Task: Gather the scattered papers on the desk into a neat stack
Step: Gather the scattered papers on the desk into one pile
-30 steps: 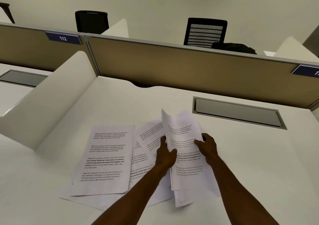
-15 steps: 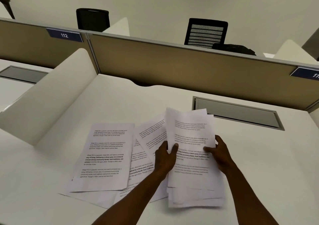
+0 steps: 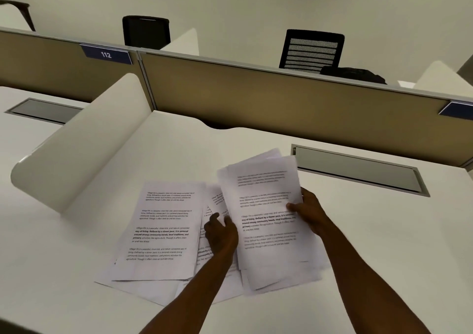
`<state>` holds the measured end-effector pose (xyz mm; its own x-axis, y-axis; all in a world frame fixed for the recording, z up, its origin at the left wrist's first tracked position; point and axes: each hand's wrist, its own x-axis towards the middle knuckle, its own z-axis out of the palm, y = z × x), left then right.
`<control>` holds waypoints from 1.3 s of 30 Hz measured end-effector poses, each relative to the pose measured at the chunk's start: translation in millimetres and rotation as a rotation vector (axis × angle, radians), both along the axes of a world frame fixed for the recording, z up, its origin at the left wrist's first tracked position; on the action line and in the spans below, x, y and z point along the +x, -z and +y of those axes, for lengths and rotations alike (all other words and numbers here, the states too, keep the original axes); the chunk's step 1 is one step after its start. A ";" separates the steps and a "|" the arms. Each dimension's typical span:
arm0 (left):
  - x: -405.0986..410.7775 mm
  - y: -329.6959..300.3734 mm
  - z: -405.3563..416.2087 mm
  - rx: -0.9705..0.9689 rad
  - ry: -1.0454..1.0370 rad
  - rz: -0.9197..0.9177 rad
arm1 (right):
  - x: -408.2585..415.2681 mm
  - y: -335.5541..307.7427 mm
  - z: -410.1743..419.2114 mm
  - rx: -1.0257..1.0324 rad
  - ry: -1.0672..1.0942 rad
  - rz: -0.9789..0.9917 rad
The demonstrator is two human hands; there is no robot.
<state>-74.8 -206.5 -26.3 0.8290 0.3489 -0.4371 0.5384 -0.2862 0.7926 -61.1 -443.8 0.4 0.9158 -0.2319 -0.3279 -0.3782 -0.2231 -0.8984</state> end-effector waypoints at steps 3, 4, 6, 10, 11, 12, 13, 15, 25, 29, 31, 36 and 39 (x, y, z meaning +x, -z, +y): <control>-0.8 1.0 4.2 -0.063 -0.053 -0.014 | 18.4 2.2 17.1 -0.223 -0.089 0.045; -0.8 1.0 5.0 -0.088 -0.046 -0.007 | 21.6 2.7 23.4 -0.287 -0.103 0.047; 1.2 1.5 7.0 -0.162 -0.033 0.013 | 25.0 3.9 35.7 -0.406 -0.137 0.036; 13.8 -1.6 15.5 -0.372 -0.140 0.056 | 25.9 10.9 50.9 -0.548 -0.183 0.007; 17.8 -1.6 18.2 -0.425 -0.170 0.066 | 25.2 13.0 52.3 -0.558 -0.178 0.002; 21.6 -0.7 20.5 -0.486 -0.197 0.076 | 24.0 14.4 53.2 -0.563 -0.170 0.000; 24.8 0.8 22.3 -0.545 -0.219 0.091 | 23.0 15.1 53.6 -0.562 -0.163 -0.002; 28.5 3.5 25.5 -0.603 -0.207 0.118 | 20.8 15.1 53.1 -0.550 -0.161 -0.001; 12.0 14.3 21.7 -0.717 0.048 -0.096 | -4.5 22.8 62.5 -0.305 -0.033 -0.071; 10.1 19.0 29.1 -0.603 0.133 -0.158 | -14.3 28.8 67.3 -0.237 -0.008 -0.063; 13.5 16.5 38.4 -0.562 0.152 -0.182 | -19.9 28.3 63.4 -0.195 0.043 -0.072; 27.0 10.1 82.4 -0.428 0.165 -0.237 | -41.8 32.9 30.9 -0.564 0.361 0.095; 33.3 6.3 107.6 -0.332 0.204 -0.237 | -59.5 36.8 17.1 -0.790 0.159 0.363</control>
<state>-41.5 -98.9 -32.6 0.9569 0.0410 -0.2875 0.2899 -0.0767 0.9540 -120.6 -426.7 -36.5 0.7240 -0.6295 -0.2821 -0.6896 -0.6485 -0.3224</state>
